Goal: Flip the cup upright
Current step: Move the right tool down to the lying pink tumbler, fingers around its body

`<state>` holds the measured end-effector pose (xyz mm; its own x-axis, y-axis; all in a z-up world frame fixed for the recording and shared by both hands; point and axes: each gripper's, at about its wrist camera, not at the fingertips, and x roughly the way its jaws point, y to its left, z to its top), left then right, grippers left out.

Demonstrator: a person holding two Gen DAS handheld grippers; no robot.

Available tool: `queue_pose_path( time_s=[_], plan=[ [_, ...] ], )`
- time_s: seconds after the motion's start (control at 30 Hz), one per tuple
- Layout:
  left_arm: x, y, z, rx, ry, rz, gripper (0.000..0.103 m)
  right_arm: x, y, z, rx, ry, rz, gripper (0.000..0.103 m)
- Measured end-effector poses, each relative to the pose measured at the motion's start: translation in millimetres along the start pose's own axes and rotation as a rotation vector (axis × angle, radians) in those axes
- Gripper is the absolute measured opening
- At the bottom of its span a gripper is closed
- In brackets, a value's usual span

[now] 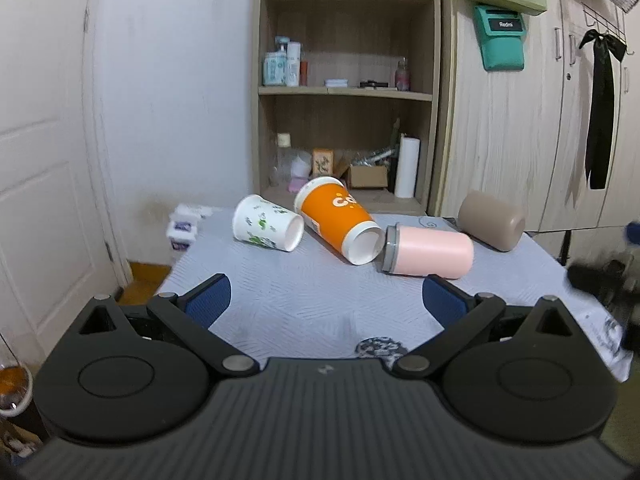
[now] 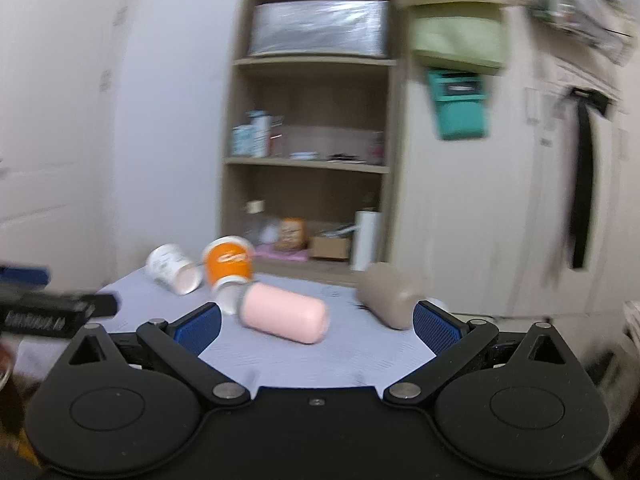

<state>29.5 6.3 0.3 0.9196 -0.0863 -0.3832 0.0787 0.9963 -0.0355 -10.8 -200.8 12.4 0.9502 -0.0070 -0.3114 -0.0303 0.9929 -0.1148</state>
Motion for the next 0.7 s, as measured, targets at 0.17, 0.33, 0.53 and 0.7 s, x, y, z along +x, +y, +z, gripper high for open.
queue_pose_path(
  time_s=[0.17,0.33,0.53,0.7],
  plan=[
    [30.1,-0.8,17.5,-0.06,0.083,-0.077,0.103,27.9,-9.4,22.5,-0.094,0.068,0.168,0.103],
    [65.2,-8.9,18.6,-0.098,0.125,-0.079,0.103,61.1,-1.4,30.2,-0.322,0.063,0.256,0.103],
    [100.5,-9.3,11.7,-0.208,0.188,-0.035,0.103,118.8,-7.3,12.9,-0.485,0.054,0.377,0.102],
    [123.8,-11.9,8.0,-0.241,0.22,-0.036,0.103,178.1,-13.6,6.7,-0.501,0.17,0.399,0.101]
  ],
)
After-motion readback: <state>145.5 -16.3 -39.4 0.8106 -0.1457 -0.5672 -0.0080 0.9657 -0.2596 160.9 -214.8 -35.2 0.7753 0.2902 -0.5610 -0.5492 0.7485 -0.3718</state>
